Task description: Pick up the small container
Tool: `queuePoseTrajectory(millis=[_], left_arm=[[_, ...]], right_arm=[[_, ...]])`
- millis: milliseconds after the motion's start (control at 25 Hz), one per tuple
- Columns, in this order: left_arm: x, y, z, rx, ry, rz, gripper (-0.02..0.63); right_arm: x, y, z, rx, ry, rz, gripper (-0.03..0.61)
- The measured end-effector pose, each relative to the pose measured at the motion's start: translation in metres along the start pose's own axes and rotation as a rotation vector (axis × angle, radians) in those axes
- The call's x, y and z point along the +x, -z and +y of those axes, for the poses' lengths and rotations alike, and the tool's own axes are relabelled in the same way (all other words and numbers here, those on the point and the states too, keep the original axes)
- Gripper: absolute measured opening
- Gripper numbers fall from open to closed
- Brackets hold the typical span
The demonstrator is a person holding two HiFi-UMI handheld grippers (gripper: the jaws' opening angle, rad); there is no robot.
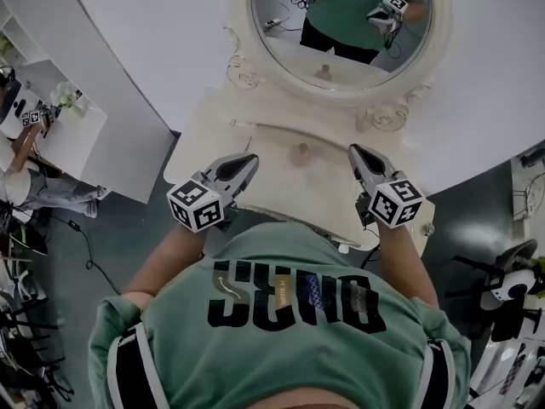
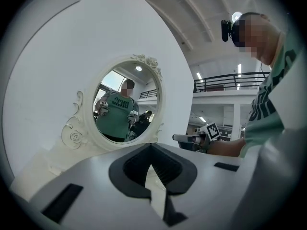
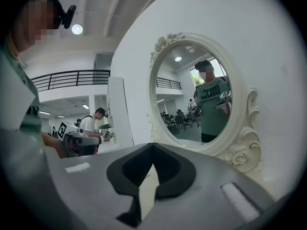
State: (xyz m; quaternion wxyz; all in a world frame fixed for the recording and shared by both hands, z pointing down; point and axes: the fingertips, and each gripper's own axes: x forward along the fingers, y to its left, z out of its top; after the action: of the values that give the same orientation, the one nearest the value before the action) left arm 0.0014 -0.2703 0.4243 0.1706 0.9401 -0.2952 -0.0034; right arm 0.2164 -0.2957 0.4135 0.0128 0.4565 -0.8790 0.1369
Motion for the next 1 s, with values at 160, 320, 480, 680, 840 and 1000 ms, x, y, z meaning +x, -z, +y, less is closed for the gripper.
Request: queuePoseTrajectory(millis=[160, 320, 480, 680, 840, 1000], left_arm=[[0.040, -0.009, 0.012, 0.012, -0.002, 0.011, -0.002], [0.063, -0.017, 0.030, 0.033, 0.019, 0.021, -0.001], [0.073, -0.018, 0.049, 0.033, 0.094, 0.052, -0.002], [0.079, -0.021, 0.075, 0.039, 0.172, 0.095, -0.001], [0.096, -0.027, 0.080, 0.057, 0.209, 0.103, -0.001], [0.107, -0.019, 0.078, 0.073, 0.217, 0.134, -0.002]], right_arm=[[0.017, -0.009, -0.030, -0.005, -0.021, -0.004, 0.009], [0.034, -0.013, -0.045, -0.002, -0.011, -0.021, 0.009], [0.048, -0.014, -0.051, -0.001, 0.064, -0.041, 0.009], [0.056, -0.014, -0.045, -0.013, 0.145, -0.049, 0.009], [0.050, -0.015, -0.052, -0.007, 0.190, -0.055, 0.009], [0.049, -0.012, -0.059, -0.008, 0.197, -0.052, 0.009]])
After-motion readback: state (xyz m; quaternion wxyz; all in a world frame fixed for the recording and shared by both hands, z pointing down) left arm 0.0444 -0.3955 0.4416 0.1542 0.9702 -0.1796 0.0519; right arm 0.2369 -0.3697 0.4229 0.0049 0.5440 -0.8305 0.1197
